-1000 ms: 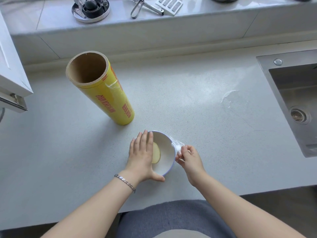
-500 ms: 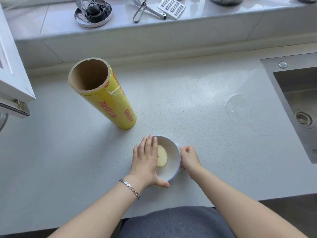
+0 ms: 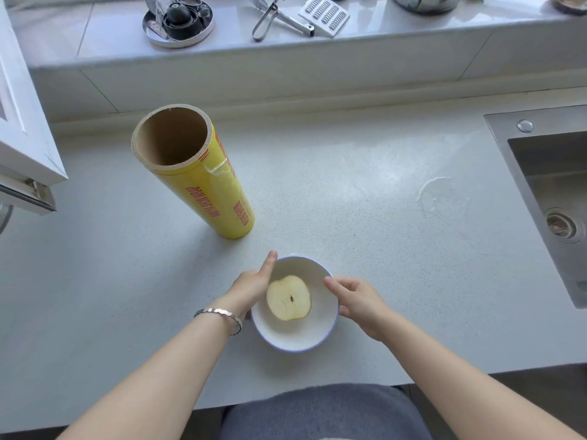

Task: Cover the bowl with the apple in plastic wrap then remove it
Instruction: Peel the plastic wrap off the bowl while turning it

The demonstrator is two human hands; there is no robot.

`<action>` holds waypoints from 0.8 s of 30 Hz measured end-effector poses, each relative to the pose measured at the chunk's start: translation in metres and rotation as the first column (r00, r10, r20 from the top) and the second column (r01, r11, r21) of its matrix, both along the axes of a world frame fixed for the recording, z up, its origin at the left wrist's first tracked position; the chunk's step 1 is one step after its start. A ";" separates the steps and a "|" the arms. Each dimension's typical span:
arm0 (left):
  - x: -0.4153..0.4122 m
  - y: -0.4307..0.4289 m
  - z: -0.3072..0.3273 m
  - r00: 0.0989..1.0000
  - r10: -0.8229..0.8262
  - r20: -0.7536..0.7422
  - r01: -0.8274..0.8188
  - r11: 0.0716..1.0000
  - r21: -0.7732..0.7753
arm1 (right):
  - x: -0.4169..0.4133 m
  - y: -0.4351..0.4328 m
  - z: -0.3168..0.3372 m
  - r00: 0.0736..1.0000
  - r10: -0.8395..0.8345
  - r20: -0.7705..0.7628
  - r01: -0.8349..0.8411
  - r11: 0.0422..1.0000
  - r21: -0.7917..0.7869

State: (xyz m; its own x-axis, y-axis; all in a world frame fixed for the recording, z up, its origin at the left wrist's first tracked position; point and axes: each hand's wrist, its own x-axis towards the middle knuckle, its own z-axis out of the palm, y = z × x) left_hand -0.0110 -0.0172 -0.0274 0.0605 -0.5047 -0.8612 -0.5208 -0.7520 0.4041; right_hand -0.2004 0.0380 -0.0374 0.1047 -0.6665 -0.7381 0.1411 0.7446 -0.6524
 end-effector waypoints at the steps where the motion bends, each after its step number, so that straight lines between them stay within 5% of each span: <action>1: 0.003 0.001 0.001 0.999 -0.033 -0.037 0.034 0.999 0.003 | -0.002 0.002 0.002 1.000 0.002 0.001 -0.002 1.000 -0.007; 5: 0.009 0.012 0.012 0.971 -0.022 -0.239 0.012 0.999 -0.046 | -0.007 0.007 0.016 0.997 0.065 -0.040 -0.068 0.995 -0.071; 10: 0.008 0.031 0.029 0.953 0.129 -0.274 -0.210 0.935 -0.287 | -0.004 0.007 0.047 0.977 0.180 -0.117 -0.199 0.963 -0.182; 15: 0.010 0.046 0.049 0.928 0.055 -0.368 -0.232 0.860 -0.455 | -0.006 -0.003 0.073 0.962 0.268 -0.053 -0.273 0.950 -0.150; 24: 0.006 0.056 0.061 0.916 -0.023 -0.400 -0.188 0.857 -0.479 | -0.001 -0.024 0.097 0.935 0.354 0.032 -0.352 0.935 -0.048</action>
State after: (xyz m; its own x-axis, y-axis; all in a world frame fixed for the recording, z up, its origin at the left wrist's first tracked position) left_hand -0.0049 0.0386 0.0336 -0.1549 -0.8770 -0.4549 -0.1926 -0.4248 0.8846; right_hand -0.2013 0.0142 0.0592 0.3674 -0.6110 -0.7012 -0.0996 0.7237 -0.6829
